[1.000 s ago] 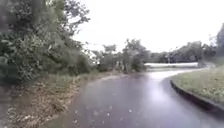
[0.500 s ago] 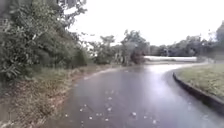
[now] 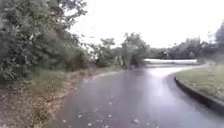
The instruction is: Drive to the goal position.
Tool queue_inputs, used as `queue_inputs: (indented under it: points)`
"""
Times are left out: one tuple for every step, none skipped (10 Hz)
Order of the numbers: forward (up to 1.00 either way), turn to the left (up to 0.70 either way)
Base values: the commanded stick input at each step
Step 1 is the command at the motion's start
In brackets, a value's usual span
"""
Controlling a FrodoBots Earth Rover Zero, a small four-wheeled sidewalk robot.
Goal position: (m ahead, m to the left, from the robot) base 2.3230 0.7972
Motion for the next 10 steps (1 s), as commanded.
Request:
queue_inputs:
  points:
    - [0.70,-0.09]
    - [0.70,-0.10]
    - [0.70,-0.11]
    - [0.70,-0.11]
    - [0.70,-0.12]
    - [0.70,-0.12]
    - [0.70,-0.12]
    - [0.70,-0.13]
    - [0.70,-0.14]
    - [0.70,-0.15]
